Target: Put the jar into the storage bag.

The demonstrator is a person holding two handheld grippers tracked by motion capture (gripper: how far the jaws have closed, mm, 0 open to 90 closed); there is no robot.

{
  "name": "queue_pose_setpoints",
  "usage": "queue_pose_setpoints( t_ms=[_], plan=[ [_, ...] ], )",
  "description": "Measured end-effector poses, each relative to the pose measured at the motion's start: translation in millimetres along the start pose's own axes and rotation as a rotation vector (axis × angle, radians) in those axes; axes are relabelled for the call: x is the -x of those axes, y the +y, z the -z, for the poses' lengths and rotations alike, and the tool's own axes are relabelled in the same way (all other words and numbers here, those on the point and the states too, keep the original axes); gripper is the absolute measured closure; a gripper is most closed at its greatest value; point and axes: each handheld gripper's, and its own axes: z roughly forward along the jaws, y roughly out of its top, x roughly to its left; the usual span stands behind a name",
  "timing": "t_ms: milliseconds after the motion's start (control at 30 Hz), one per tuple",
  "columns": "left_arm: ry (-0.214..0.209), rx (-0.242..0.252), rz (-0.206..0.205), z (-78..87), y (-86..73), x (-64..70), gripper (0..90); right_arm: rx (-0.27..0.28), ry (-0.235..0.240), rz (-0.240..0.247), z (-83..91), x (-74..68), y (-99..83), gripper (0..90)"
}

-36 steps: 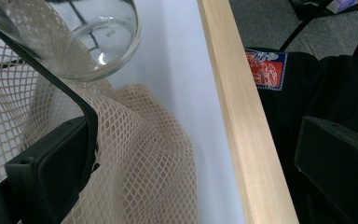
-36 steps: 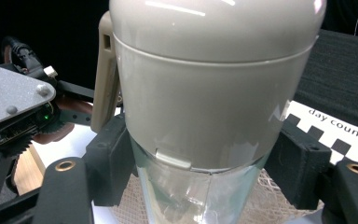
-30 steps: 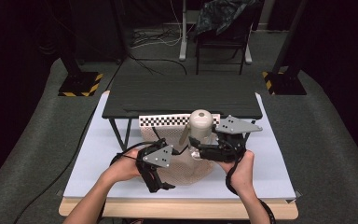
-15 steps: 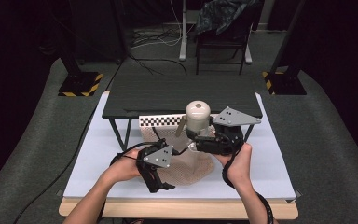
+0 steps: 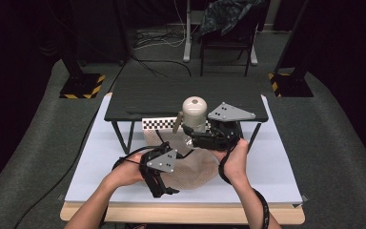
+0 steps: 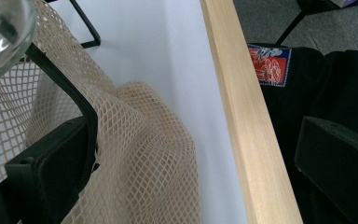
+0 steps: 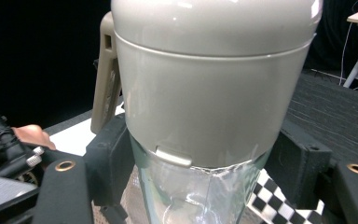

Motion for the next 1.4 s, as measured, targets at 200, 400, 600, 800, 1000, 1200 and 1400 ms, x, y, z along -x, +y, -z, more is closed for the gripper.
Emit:
queue_pose_setpoints(
  t_ms=[200,400,600,800,1000,1200,1400],
  plan=[
    [0.008,0.003,-0.005,1.0,1.0,1.9,0.0,-0.009,-0.005,0.010,-13.1,-1.0,2.8,29.2],
    [0.012,0.012,-0.009,3.1,2.2,3.3,0.0,-0.020,-0.007,0.016,-24.0,-1.9,2.8,29.2],
    [0.011,0.024,-0.014,6.4,2.8,4.2,0.0,-0.042,-0.004,0.016,-30.3,-2.5,-3.7,29.2],
    [0.015,0.024,-0.020,8.5,3.9,5.5,0.0,-0.070,-0.004,0.007,-34.2,-2.7,-14.9,29.2],
    [0.013,0.023,-0.017,9.0,4.6,5.6,0.0,-0.109,0.004,-0.019,-39.9,-1.6,-37.7,29.1],
    [0.013,0.025,-0.015,9.4,4.5,5.6,0.0,-0.137,0.013,-0.038,-44.0,0.1,-52.9,29.1],
    [0.013,0.019,-0.017,9.8,4.5,5.3,0.0,-0.154,0.022,-0.042,-46.4,-1.0,-61.2,29.1]
  ],
)
